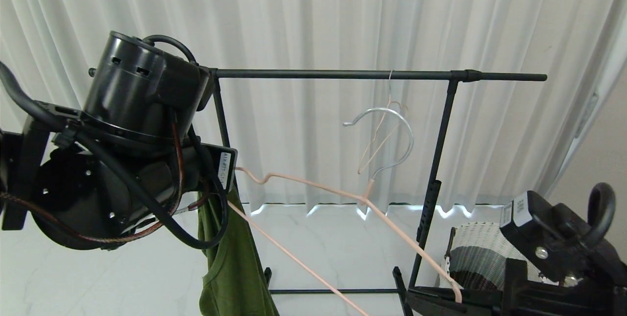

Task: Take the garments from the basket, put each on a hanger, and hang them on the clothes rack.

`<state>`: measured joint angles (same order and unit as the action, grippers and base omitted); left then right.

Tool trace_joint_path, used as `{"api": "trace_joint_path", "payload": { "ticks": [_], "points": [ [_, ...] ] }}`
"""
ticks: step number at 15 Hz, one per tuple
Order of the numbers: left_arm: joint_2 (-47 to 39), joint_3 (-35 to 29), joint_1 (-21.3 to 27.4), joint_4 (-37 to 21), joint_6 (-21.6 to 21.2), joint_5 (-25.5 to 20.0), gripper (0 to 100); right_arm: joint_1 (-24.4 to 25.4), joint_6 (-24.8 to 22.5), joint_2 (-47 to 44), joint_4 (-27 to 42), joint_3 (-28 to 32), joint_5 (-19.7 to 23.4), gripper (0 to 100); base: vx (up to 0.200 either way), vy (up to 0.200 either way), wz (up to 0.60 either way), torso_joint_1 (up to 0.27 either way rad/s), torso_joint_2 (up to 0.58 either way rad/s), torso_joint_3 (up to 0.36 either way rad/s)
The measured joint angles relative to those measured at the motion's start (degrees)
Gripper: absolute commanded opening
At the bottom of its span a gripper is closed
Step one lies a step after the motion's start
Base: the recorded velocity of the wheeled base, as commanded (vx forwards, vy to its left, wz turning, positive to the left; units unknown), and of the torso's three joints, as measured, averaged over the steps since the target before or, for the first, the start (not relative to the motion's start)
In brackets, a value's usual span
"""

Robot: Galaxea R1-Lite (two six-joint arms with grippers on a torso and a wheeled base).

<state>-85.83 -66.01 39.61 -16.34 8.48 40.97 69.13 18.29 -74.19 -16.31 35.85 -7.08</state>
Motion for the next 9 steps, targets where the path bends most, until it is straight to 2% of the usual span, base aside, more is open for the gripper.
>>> {"api": "trace_joint_path", "payload": {
  "ticks": [3, 9],
  "points": [
    [0.5, 0.0, 1.4, -0.1, 0.0, 0.0, 0, -1.0, 0.0, -3.1, -3.7, 0.7, 0.2, 0, 0.0, 0.0, 0.0, 0.0, 0.0, 0.0],
    [2.3, -0.1, 6.9, -0.2, 0.0, -0.1, 0, -1.2, 0.1, -8.4, -5.3, 1.9, 0.4, 0, 0.0, 0.0, 0.0, 0.0, 0.0, 0.0]
  ]
}}
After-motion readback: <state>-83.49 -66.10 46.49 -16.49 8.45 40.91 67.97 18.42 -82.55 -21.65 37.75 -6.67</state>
